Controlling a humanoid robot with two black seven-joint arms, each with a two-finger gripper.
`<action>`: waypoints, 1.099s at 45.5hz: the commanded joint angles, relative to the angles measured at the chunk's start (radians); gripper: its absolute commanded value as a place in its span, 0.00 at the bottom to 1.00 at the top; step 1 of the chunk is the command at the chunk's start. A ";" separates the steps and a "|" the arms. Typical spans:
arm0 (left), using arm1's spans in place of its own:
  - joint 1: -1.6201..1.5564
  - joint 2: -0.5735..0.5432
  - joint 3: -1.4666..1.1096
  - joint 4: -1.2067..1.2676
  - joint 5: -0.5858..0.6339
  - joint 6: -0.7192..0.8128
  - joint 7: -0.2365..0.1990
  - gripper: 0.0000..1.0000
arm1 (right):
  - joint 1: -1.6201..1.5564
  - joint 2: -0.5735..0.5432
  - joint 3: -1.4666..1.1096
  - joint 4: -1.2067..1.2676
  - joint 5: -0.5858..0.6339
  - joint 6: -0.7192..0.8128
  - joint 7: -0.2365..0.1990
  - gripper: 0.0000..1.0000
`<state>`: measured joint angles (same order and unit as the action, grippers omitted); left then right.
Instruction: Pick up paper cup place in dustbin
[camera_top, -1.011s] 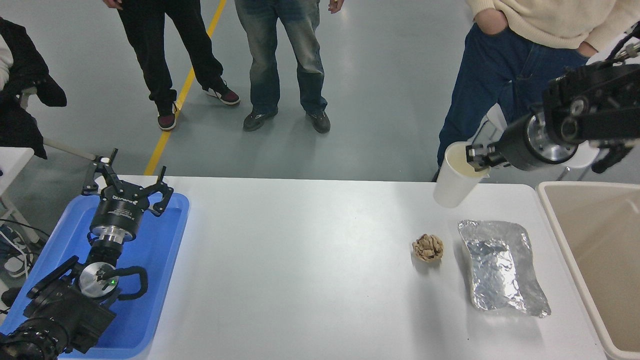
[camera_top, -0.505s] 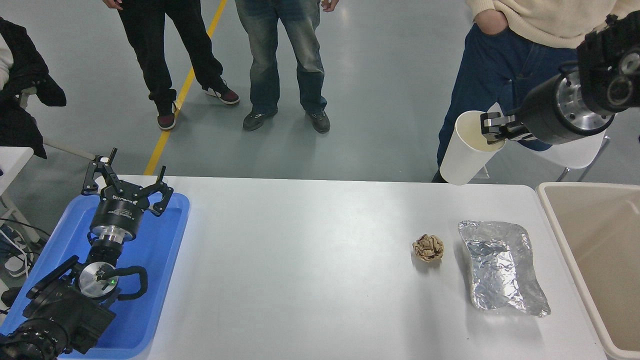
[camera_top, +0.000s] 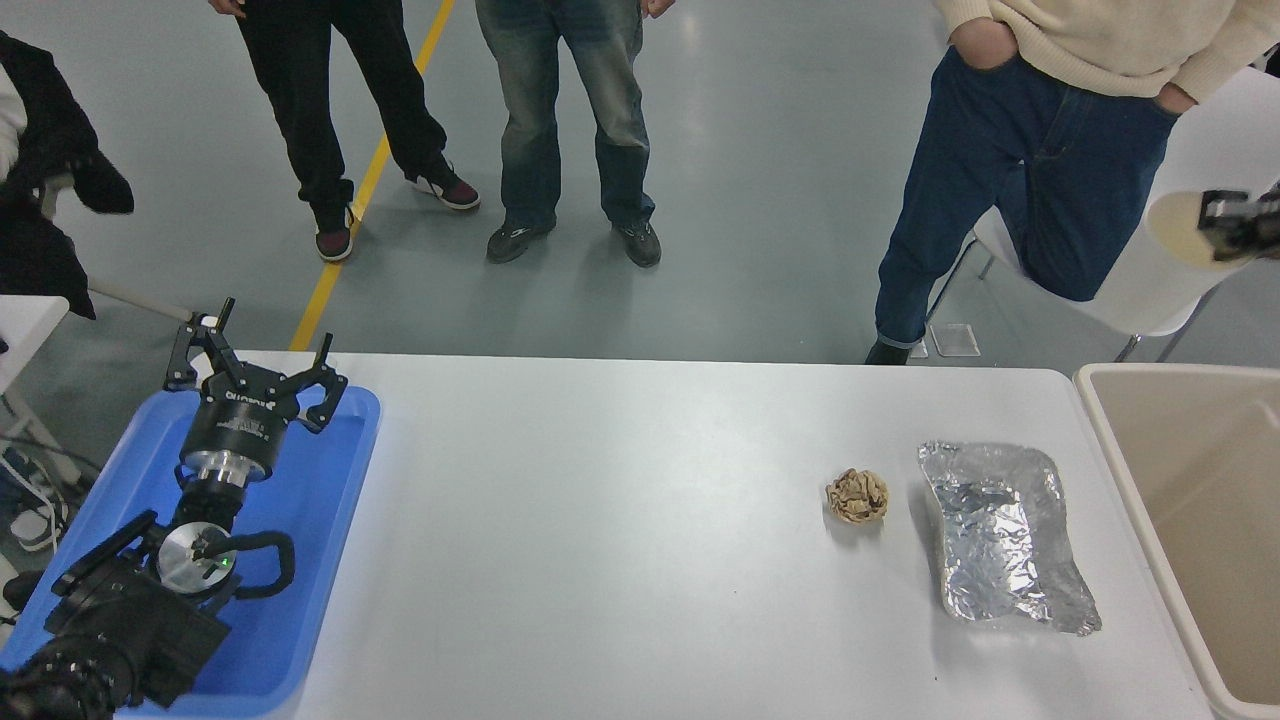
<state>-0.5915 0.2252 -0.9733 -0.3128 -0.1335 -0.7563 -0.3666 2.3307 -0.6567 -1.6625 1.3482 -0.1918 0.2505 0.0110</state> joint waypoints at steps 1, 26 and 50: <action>-0.001 0.000 0.001 0.000 -0.002 0.002 0.000 1.00 | -0.220 -0.122 -0.026 -0.240 0.021 -0.008 0.000 0.00; -0.001 0.000 -0.001 0.000 0.000 0.002 0.000 1.00 | -1.106 -0.075 0.581 -0.831 0.127 -0.096 -0.031 0.00; -0.001 0.000 0.001 0.000 0.000 0.002 0.000 1.00 | -1.538 0.132 0.911 -1.143 0.126 -0.247 -0.121 0.00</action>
<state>-0.5921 0.2255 -0.9734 -0.3129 -0.1334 -0.7548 -0.3666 0.9624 -0.5988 -0.9000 0.2931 -0.0667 0.1098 -0.0587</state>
